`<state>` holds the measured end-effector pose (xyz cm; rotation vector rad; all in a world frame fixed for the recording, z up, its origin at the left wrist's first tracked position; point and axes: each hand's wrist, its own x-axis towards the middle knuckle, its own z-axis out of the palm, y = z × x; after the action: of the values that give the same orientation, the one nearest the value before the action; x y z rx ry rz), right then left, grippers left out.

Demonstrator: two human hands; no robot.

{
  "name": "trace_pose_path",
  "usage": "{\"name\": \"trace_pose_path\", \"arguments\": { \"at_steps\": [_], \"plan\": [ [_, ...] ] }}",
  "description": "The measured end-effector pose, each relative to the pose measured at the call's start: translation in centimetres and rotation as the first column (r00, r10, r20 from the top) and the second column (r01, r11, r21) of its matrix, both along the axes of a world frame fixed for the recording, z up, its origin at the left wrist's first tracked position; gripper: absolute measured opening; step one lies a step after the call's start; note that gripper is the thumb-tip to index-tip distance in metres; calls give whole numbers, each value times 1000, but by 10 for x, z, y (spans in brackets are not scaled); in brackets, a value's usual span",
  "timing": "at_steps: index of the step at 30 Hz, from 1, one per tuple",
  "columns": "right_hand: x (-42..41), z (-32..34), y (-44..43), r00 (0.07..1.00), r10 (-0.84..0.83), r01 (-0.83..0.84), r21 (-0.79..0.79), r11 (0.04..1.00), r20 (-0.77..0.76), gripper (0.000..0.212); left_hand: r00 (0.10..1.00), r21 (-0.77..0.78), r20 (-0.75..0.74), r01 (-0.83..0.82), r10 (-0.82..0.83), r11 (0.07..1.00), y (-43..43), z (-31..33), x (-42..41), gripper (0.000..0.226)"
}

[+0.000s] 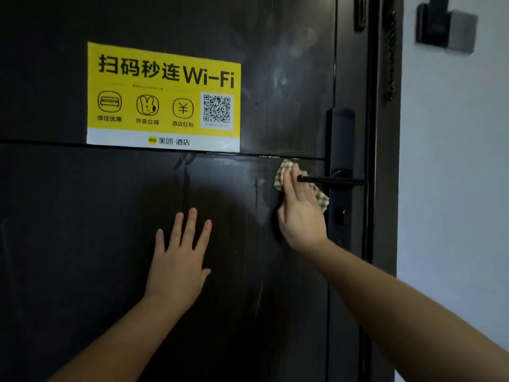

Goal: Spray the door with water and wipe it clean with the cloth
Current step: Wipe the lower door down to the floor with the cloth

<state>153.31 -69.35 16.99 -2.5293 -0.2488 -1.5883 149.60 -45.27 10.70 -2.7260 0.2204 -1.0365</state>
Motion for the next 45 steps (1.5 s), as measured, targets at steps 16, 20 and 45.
{"name": "trace_pose_path", "arguments": {
  "at_steps": [16,20,45],
  "plan": [
    [-44,-19,9,976,180,-145,258,955,-120,62,861,-293,-464,75,-210,953,4,53,-40,84],
    [-94,-40,23,875,484,-360,671,648,1,38,747,-813,-100,319,-657,487,-19,29,-83,64],
    [3,-18,-96,980,-179,201,-442,874,91,69,748,-28,533,483,-395,875,-129,93,47,43]
  ]
}}
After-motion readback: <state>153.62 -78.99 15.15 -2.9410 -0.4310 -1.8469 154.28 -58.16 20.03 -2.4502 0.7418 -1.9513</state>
